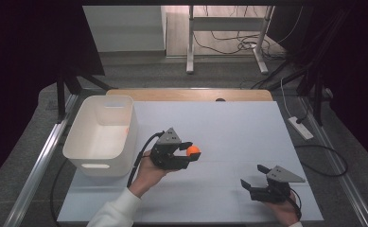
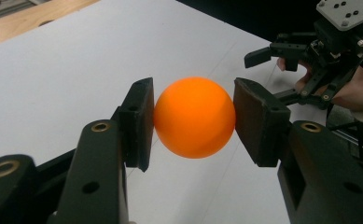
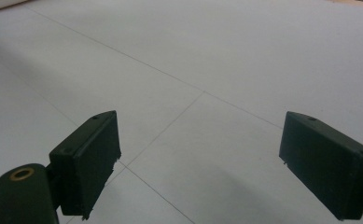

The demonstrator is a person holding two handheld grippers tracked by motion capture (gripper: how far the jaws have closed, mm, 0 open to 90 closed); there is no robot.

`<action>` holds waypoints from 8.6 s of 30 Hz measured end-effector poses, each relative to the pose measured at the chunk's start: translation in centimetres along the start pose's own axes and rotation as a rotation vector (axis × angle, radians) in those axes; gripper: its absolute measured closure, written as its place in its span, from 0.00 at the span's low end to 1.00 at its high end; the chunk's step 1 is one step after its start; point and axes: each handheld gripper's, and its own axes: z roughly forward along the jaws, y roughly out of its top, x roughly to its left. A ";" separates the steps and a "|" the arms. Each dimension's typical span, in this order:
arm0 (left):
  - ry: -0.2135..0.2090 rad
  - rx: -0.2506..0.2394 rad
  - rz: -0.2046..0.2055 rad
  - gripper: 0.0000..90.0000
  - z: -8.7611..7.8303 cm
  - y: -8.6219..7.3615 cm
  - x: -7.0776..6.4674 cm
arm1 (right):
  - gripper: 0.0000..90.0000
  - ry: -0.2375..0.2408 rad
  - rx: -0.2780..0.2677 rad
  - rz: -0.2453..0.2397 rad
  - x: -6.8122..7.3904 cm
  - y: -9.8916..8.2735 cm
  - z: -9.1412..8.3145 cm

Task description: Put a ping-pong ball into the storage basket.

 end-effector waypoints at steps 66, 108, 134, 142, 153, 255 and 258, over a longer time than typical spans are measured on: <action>0.186 -0.197 -0.100 0.56 -7.9 0.3 4.7 | 0.14 -0.010 0.011 -0.002 -0.1 0.0 0.0; 0.334 -0.249 -0.149 0.56 -11.5 0.4 7.9 | 0.14 -0.009 0.006 -0.004 0.0 0.0 0.0; 0.420 -0.241 -0.209 0.56 -13.0 0.0 10.6 | 0.13 -0.007 0.004 -0.005 0.0 0.0 0.1; 0.464 -0.234 -0.234 0.56 -13.6 -0.3 11.9 | 0.14 -0.010 0.006 -0.006 0.0 0.0 0.1; 0.498 -0.224 -0.266 0.56 -14.4 -0.8 13.1 | 0.14 -0.008 0.004 -0.004 0.0 0.0 0.1; 0.309 -0.199 -0.226 0.16 -12.7 -1.6 11.4 | 0.14 -0.016 0.008 -0.003 -0.2 0.0 0.2; 0.298 -0.199 -0.206 0.17 -12.5 -1.5 10.7 | 0.14 -0.016 0.007 -0.004 -0.1 0.0 0.2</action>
